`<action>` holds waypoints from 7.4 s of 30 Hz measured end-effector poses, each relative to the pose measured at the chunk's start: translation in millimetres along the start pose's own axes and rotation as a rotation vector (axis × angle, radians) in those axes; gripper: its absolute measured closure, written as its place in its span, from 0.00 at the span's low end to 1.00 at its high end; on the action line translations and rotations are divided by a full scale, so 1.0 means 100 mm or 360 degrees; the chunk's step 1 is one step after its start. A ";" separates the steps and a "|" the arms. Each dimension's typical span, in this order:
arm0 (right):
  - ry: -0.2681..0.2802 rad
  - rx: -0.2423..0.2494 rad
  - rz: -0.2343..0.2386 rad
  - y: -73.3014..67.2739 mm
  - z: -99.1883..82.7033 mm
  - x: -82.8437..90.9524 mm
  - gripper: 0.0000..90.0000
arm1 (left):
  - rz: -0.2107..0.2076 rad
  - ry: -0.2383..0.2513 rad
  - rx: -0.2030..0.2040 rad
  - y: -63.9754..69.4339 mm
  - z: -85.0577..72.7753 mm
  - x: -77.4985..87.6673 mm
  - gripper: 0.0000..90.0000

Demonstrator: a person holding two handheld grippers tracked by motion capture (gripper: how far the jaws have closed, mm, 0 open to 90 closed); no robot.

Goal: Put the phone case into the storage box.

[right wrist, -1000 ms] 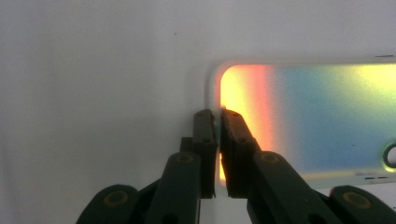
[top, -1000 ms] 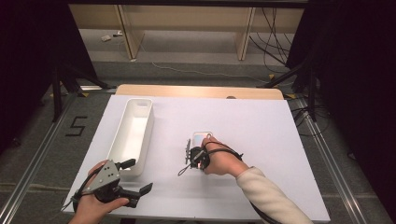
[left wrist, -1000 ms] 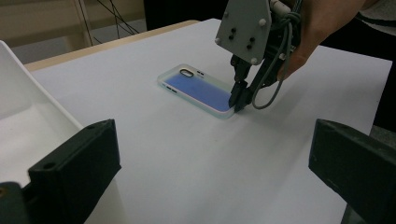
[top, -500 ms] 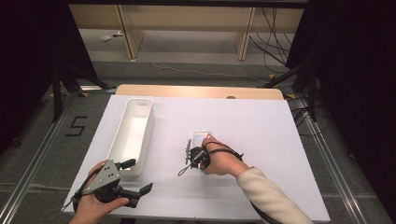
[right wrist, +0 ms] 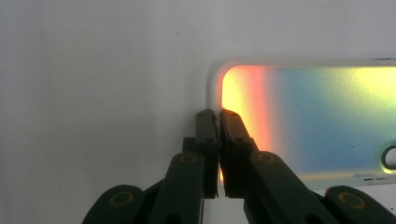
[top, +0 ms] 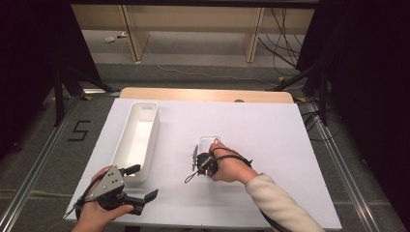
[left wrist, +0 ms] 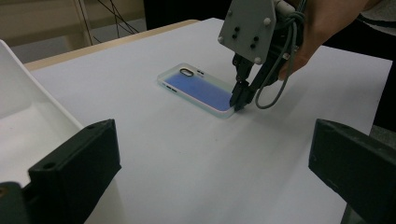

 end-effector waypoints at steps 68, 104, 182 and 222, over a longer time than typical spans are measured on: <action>0.0206 -0.0039 -0.0332 0.02 -0.10 0.29 0.99 | -0.0021 -0.0006 0.0015 -0.02 0.01 -0.10 0.02; 0.0232 0.0039 -0.0494 0.00 -0.02 0.45 0.99 | 0.0055 0.0022 0.0022 -0.08 0.02 -0.05 0.04; 0.0280 0.0178 -0.0614 -0.02 0.04 0.53 0.99 | 0.0005 -0.0230 0.0415 -0.17 0.46 -1.76 0.44; 0.0224 0.0098 -0.0598 -0.10 0.03 0.48 0.99 | -0.0030 -0.0264 0.0591 -0.25 0.40 -1.85 0.81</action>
Point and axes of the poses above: each handheld gripper's, and its own axes: x roughly backward along the jaws, z roughly out of its top, y roughly to its right, the point moved 8 cm from there along -x, roughly forward along the jaws, and after that the axes turned 6 degrees about y, right-handed, at the moved point
